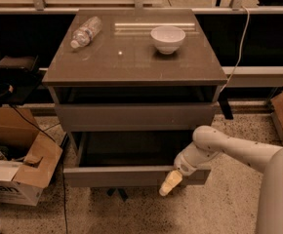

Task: Open middle drawer

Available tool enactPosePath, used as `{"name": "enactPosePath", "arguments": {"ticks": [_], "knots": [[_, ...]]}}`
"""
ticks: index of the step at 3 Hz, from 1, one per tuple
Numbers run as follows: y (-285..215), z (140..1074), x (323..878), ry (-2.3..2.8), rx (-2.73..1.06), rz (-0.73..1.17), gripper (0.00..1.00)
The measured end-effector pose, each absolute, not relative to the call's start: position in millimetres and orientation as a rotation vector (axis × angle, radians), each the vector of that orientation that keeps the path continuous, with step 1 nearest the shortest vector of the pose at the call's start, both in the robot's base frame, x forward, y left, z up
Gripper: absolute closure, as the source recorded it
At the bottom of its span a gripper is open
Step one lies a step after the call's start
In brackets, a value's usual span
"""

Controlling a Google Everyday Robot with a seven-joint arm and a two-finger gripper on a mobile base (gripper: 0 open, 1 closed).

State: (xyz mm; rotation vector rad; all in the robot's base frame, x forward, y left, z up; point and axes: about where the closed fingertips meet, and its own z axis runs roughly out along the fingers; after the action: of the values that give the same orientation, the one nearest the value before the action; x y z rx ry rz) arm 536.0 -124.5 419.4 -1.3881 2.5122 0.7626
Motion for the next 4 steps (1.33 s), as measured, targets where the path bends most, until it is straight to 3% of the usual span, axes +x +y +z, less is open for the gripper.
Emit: {"name": "enactPosePath", "arguments": {"ticks": [1, 2, 3, 4], "knots": [[-124, 422, 536, 2.512, -1.388, 0.763, 0.00], [-126, 424, 522, 2.524, -1.423, 0.789, 0.17], [-126, 425, 522, 2.524, -1.423, 0.789, 0.46], [-126, 425, 522, 2.524, -1.423, 0.789, 0.33]]}}
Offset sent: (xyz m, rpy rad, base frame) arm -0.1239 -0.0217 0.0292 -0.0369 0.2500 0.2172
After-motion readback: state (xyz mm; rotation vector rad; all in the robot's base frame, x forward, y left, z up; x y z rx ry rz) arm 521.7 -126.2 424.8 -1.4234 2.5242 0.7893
